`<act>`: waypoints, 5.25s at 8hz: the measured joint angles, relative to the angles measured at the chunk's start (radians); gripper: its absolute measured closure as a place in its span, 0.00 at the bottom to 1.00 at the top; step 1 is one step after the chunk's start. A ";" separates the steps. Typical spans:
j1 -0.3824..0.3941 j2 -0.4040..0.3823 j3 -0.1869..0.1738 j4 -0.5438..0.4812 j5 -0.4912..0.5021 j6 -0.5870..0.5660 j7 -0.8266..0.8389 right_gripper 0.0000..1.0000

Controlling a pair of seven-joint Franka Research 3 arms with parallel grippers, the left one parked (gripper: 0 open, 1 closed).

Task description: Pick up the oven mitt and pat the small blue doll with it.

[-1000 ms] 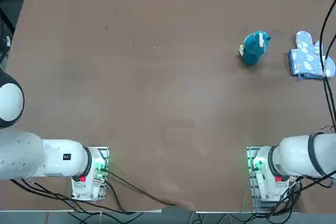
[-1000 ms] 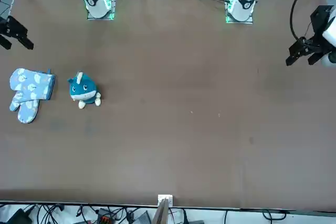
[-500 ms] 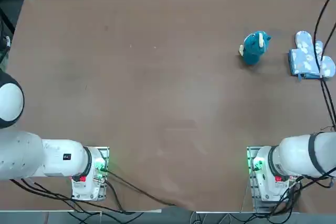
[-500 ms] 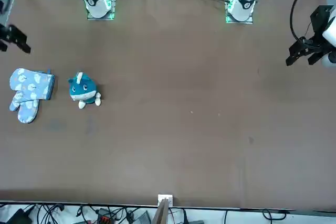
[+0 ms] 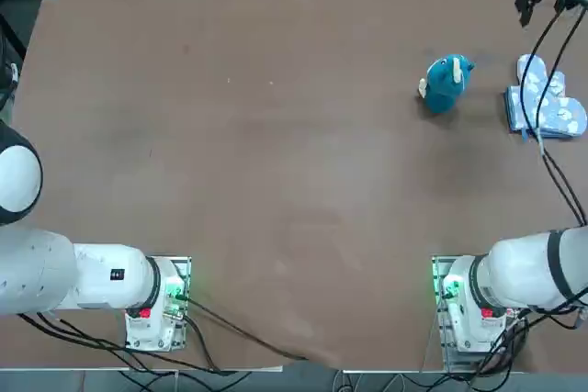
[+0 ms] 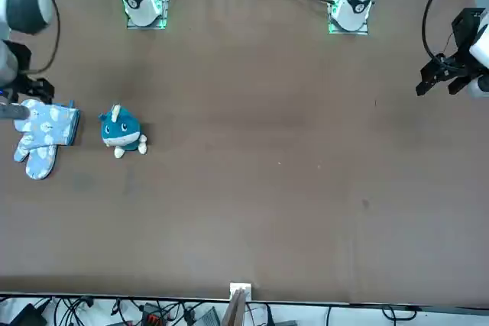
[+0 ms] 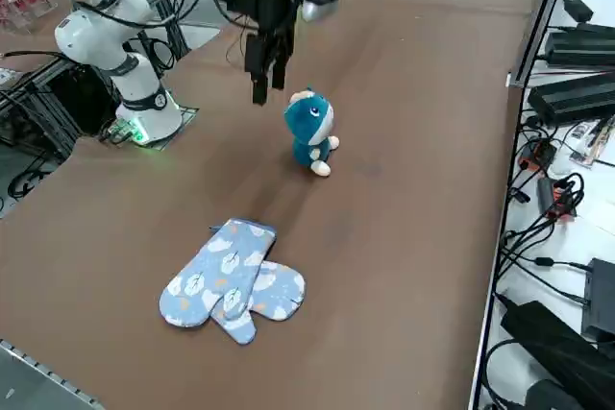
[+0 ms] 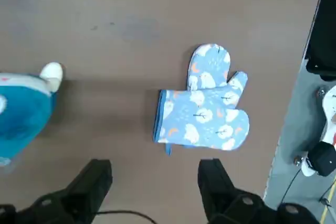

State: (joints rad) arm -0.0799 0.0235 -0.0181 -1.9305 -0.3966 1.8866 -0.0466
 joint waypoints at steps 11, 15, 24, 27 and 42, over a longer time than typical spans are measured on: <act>-0.153 0.307 -0.007 -0.197 -0.266 0.484 0.251 0.10; -0.156 0.376 -0.009 -0.196 -0.397 0.485 0.369 0.15; -0.159 0.411 -0.021 -0.196 -0.483 0.444 0.469 0.22; -0.156 0.423 -0.021 -0.197 -0.534 0.436 0.535 0.21; -0.124 0.436 -0.017 -0.180 -0.581 0.337 0.567 0.47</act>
State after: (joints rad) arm -0.2041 0.4593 -0.0351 -2.1101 -0.9781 2.2237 0.5202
